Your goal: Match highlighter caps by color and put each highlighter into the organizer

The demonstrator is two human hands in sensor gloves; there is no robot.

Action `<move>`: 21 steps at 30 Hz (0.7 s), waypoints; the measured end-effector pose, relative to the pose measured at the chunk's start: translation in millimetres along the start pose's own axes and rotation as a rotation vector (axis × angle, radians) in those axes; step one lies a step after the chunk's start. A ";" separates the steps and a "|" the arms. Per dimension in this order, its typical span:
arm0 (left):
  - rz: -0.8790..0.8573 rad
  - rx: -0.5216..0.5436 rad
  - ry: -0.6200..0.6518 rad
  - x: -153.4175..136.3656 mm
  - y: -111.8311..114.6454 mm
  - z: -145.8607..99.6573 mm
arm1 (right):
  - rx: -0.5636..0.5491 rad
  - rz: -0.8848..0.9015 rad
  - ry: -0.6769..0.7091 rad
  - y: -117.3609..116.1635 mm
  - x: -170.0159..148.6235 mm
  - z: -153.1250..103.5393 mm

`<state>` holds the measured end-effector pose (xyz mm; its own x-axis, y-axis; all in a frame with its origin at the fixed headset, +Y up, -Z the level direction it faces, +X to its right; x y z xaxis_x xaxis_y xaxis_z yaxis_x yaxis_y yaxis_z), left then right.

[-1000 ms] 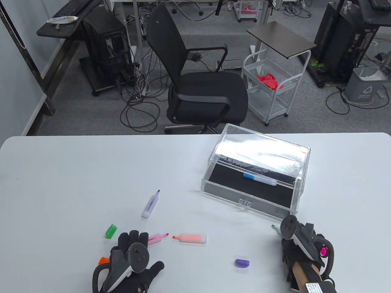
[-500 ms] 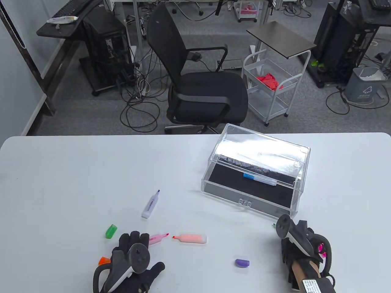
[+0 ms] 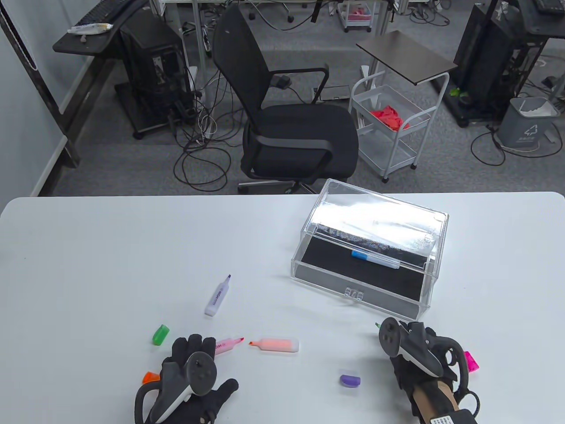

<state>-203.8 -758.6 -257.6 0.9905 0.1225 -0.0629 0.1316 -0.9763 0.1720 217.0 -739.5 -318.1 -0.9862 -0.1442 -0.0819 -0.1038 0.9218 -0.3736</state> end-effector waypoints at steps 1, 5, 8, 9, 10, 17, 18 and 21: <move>0.000 -0.002 0.000 0.1 0.2 0.0 | -0.009 0.003 0.013 3.0 3.1 -2.5; -0.003 -0.005 0.001 0.3 0.5 0.0 | -0.039 0.003 0.053 12.6 16.7 -10.4; -0.001 -0.009 0.000 0.4 0.9 0.0 | -0.065 0.003 0.083 17.4 29.2 -14.4; 0.000 -0.012 -0.002 0.3 0.8 -0.1 | -0.091 0.007 0.104 18.7 33.5 -16.0; 0.001 -0.014 -0.002 0.2 0.9 -0.1 | -0.094 0.005 0.110 19.4 36.9 -16.2; 0.000 -0.014 -0.001 0.8 1.1 0.7 | -0.100 -0.004 0.161 23.6 68.4 -23.9; 0.001 -0.015 0.000 1.1 1.4 0.8 | -0.103 -0.004 0.167 24.4 72.9 -25.3; 0.019 -0.030 0.000 3.0 5.9 1.9 | -0.106 -0.026 0.197 25.0 91.4 -31.2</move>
<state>-200.1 -764.3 -258.6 0.9929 0.1036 -0.0590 0.1136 -0.9727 0.2023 120.2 -718.4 -306.1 -0.9882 -0.1048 0.1119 -0.1320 0.9528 -0.2734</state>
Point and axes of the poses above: the tracker on the back of each hand, its own x axis roughly to the thumb side, its own z axis roughly from the wrist to the fingertips, y = z × x, the point moved 3 cm from there along z, roughly from the wrist to the fingertips, and after that the axes turned 10 degrees about x, right-handed, at the moved point
